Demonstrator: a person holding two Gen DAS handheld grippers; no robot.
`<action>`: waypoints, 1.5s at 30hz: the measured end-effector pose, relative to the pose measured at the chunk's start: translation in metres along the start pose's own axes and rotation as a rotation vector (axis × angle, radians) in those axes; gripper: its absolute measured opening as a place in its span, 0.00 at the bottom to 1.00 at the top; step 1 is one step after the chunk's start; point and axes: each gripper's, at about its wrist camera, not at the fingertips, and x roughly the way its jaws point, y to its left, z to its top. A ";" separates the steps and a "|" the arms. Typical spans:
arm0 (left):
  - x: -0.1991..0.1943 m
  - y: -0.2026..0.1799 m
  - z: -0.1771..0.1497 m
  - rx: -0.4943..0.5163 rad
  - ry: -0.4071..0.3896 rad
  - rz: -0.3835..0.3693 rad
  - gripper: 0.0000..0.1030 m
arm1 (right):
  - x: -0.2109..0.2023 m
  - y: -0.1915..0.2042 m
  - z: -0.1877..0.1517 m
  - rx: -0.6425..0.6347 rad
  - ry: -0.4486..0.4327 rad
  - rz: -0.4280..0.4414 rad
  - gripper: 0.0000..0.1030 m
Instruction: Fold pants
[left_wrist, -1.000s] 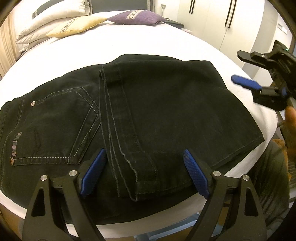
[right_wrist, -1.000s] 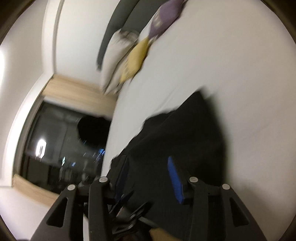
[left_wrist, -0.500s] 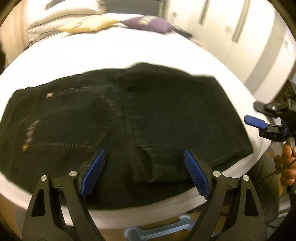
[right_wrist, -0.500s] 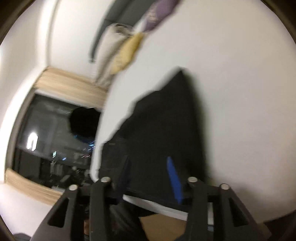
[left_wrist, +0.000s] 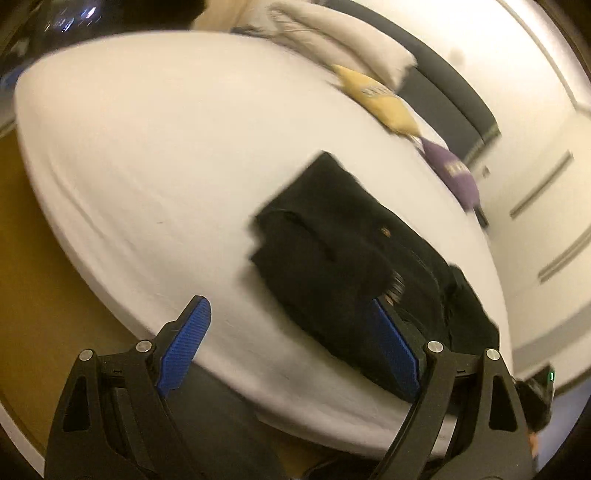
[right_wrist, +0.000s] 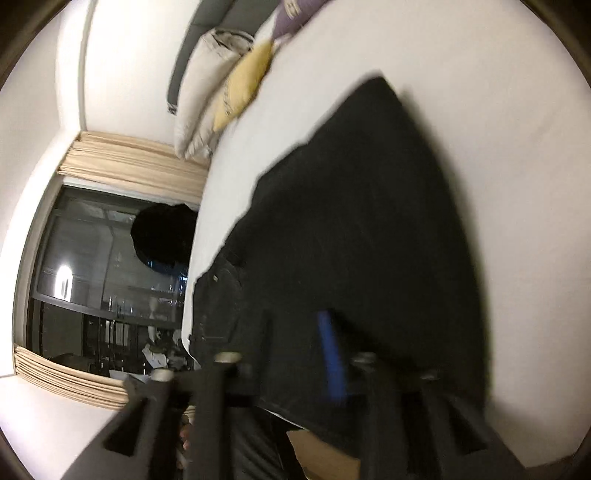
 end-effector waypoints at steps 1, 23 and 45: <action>0.003 0.007 0.003 -0.036 0.001 -0.024 0.85 | -0.005 0.003 0.001 -0.006 -0.020 0.007 0.47; 0.060 0.011 0.027 -0.199 0.007 -0.237 0.81 | -0.009 0.000 -0.010 -0.008 -0.006 -0.014 0.48; 0.088 -0.003 0.040 -0.257 0.014 -0.295 0.10 | 0.044 0.070 -0.004 -0.178 0.087 -0.011 0.48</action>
